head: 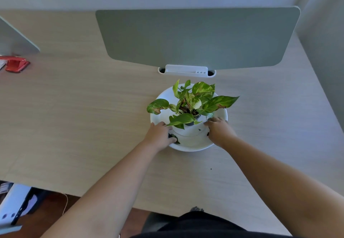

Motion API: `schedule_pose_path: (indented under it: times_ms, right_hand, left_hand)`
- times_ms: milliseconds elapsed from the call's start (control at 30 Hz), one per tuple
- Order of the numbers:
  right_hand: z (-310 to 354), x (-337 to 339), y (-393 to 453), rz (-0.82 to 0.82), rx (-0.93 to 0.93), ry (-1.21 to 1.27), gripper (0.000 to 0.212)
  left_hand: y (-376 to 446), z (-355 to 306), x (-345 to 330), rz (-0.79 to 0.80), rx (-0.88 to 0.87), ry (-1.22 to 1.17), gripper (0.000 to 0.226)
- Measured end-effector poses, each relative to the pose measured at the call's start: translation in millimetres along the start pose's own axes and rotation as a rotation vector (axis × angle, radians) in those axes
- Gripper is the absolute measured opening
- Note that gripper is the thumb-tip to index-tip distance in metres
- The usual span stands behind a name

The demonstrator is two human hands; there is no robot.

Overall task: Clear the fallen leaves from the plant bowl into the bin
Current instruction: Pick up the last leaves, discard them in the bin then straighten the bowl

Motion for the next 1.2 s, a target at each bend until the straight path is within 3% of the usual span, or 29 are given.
schedule_pose_path:
  times_ms: [233, 400, 567, 800, 933, 1067, 1200]
  right_hand:
    - [10.1, -17.5, -4.9, 0.112, 0.031, -0.048, 0.063]
    - [10.3, -5.4, -7.4, 0.022, 0.019, 0.039, 0.033]
    - [5.0, -7.2, -7.9, 0.029, 0.0, 0.04, 0.056]
    - [14.2, -12.5, -3.0, 0.162, -0.044, -0.104, 0.045]
    - [23.6, -19.0, -6.4, 0.257, 0.037, -0.115, 0.042]
    - [15.0, -8.6, -7.0, 0.15, 0.018, 0.021, 0.049]
    - [11.8, -3.3, -6.1, 0.099, 0.012, -0.242, 0.035]
  left_hand:
    - [19.8, 4.7, -22.7, 0.002, 0.038, -0.027, 0.057]
    - [24.4, 9.6, -30.2, -0.011, 0.038, -0.053, 0.058]
    - [23.8, 5.1, -26.0, -0.056, 0.002, -0.024, 0.049]
    - [27.5, 7.7, -29.0, -0.038, 0.003, -0.025, 0.048]
    - [23.2, 3.5, -25.5, -0.06, -0.028, -0.002, 0.046]
    - [20.9, -1.2, -21.8, -0.07, -0.035, 0.034, 0.05]
    - [21.5, 0.2, -23.7, -0.053, 0.022, -0.006, 0.052]
Point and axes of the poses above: each hand's wrist, its own y-axis towards the middle knuckle, its own x-axis out of the back of the hand, z = x × y, the point moved 8 cm from there along y, towards the middle knuckle, and after that the axes turned 6 degrees about y, right-handed, at the moved point
